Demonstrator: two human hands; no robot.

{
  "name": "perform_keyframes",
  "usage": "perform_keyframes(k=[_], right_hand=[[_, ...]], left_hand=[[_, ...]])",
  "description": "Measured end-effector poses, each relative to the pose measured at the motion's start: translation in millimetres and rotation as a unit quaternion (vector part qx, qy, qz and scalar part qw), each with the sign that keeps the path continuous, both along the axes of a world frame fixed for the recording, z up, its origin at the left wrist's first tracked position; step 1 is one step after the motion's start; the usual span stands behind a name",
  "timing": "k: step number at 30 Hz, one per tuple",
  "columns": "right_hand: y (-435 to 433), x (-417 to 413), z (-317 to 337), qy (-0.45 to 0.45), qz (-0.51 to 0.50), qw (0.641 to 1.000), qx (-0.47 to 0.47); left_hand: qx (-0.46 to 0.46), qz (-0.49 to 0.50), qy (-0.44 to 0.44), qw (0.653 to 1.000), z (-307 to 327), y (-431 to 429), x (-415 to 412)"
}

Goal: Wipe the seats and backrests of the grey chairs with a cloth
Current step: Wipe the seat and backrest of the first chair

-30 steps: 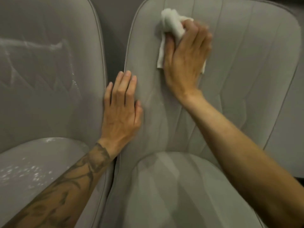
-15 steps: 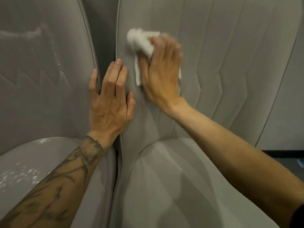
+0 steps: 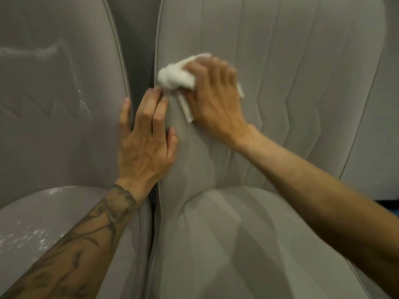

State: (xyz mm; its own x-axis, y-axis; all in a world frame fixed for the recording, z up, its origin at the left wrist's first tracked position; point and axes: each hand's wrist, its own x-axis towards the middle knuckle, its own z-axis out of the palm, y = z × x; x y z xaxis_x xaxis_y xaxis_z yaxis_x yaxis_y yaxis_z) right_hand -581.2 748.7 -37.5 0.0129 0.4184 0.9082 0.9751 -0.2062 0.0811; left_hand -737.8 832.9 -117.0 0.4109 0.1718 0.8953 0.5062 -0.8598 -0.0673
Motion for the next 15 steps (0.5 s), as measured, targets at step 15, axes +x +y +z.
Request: perform_keyframes(k=[15], right_hand=[[-2,28,-12,0.138,-0.128,0.975,0.120]], left_hand=[[0.012,0.005,-0.006,1.000,1,1,-1]])
